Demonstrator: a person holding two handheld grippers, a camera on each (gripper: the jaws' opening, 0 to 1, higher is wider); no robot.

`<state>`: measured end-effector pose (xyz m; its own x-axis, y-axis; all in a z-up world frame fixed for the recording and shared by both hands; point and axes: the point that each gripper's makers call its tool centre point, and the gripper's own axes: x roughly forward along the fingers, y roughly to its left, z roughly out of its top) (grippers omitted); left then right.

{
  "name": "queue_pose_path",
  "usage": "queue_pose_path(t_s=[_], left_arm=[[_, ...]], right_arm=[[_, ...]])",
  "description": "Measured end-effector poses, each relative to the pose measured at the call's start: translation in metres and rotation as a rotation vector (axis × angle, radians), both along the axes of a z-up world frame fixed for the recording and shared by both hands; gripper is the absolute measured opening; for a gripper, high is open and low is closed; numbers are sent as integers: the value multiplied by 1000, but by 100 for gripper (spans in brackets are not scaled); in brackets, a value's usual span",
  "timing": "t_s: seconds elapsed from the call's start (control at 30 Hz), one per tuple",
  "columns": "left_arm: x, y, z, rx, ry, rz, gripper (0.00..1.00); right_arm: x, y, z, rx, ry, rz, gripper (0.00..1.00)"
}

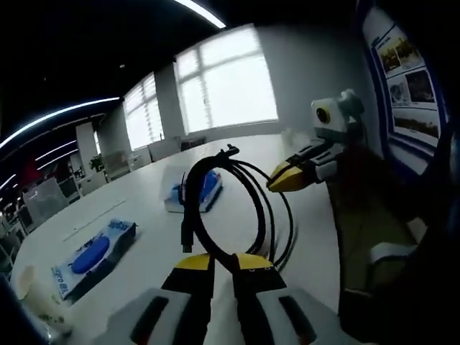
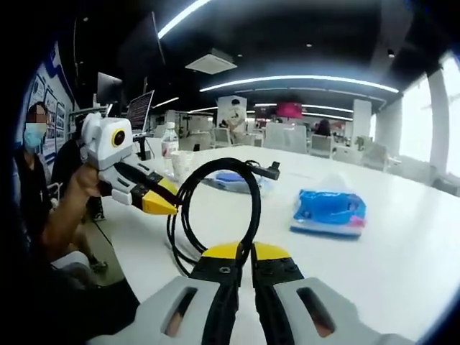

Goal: Arrange the tabletop items into an orderly group along one side of the table until the central work area is clear of visible clutter.

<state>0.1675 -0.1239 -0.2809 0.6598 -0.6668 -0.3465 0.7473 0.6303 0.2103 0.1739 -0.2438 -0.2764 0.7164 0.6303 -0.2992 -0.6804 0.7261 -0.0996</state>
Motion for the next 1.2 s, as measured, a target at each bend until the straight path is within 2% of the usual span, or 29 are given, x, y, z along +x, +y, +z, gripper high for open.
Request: queue_pose_path(t_s=[0.33,0.5,0.6,0.63,0.67,0.7,0.73,0.8,0.9,0.97,1.2], left_arm=[[8,6,-10,18,3,31,11],[10,9,-10,37,-31,37,8],[10,12,-8,23,-34,40,8],[9,13,-7,22,-36,41,9],[9,14,-6,22,-37,42,9],[9,15,-5,21,-40,45,9],[9,16,-4,19,-45,47,9],[8,18,-3,18,-49,51,9],[8,20,1,12,-56,57,8],[7,21,2,11,-57,55,4],[6,26,2,12,-55,61,7]], right_arm=[[4,3,-13,-40,-2,8,5],[7,1,-18,-63,-22,5,6],[11,-1,-23,-78,-17,-4,7],[13,-3,-22,-80,-31,-17,7],[18,-6,-19,-113,-74,-22,6],[20,-9,-20,-131,-83,-40,0],[21,-7,-18,-138,-101,-29,0],[21,-6,-19,-131,-83,-26,0],[22,-7,-12,-126,-105,-33,0],[20,-6,-7,-118,-116,-32,0],[21,-3,-5,-132,-123,-22,1]])
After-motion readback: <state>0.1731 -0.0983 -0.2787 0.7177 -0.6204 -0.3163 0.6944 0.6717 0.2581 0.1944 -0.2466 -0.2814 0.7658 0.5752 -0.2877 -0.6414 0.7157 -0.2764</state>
